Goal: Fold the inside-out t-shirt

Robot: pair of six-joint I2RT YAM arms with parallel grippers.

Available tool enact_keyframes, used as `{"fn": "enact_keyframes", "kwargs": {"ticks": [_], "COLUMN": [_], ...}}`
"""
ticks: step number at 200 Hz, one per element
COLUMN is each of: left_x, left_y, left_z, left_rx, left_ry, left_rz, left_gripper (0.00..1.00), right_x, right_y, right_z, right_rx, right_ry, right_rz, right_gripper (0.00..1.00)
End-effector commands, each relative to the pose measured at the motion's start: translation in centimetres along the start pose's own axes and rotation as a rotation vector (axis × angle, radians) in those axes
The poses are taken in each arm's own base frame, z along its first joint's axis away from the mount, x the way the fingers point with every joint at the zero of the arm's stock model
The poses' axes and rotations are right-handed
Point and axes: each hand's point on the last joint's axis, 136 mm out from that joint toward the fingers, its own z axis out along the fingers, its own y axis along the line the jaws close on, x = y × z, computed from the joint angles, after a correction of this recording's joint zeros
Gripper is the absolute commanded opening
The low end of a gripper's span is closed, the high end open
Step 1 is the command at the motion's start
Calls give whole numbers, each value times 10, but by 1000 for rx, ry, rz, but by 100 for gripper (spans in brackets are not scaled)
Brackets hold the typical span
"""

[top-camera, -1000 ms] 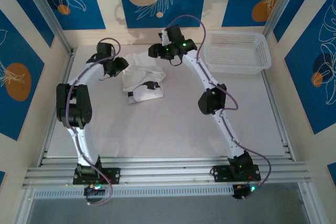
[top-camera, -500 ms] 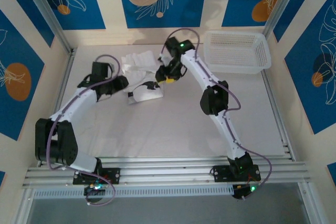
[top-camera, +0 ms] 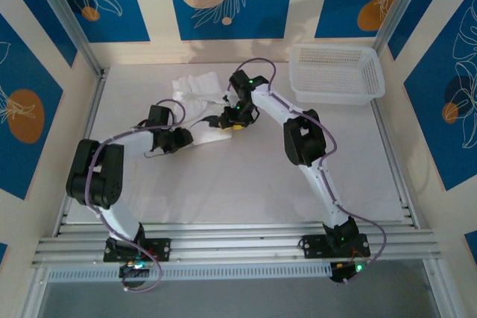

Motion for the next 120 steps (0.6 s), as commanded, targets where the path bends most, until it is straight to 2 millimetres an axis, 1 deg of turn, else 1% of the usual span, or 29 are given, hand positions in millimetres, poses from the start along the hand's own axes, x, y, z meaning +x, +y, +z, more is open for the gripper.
{"fn": "enact_keyframes", "kwargs": {"ticks": [1,9,17,33,47,67,80,93,101,105,113,115,120], "left_x": [-1,3,8,21,38,70,93,115,127,133,139,139,141], "left_y": [-18,-17,-17,-17,-18,-20,-21,-28,-31,-32,-33,-33,-34], "left_z": [2,1,0,-4,-9,-23,-34,-44,-49,-52,-56,-57,-60], "left_rx": [77,78,82,93,98,106,113,141,145,141,126,120,115], "left_ry": [8,15,24,42,69,113,129,146,157,161,157,154,146], "left_rz": [19,21,22,27,40,61,69,73,82,88,96,97,101], "left_gripper": [15,10,7,4,4,5,5,7,12,17,35,40,48], "right_x": [2,7,13,29,48,87,117,143,157,162,172,174,178], "right_y": [13,11,10,8,7,4,0,3,7,9,10,11,10], "right_z": [-10,-12,-13,-21,-32,-44,-47,-50,-51,-52,-55,-56,-59], "right_rx": [-30,-27,-28,-33,-42,-44,-49,-85,-108,-115,-116,-115,-108], "right_ry": [-34,-32,-31,-41,-60,-80,-79,-83,-83,-84,-86,-87,-93], "right_rz": [18,25,31,49,72,99,122,135,145,147,154,157,166], "right_gripper": [13,6,0,0,0,0,0,10,20,26,37,39,43]}}
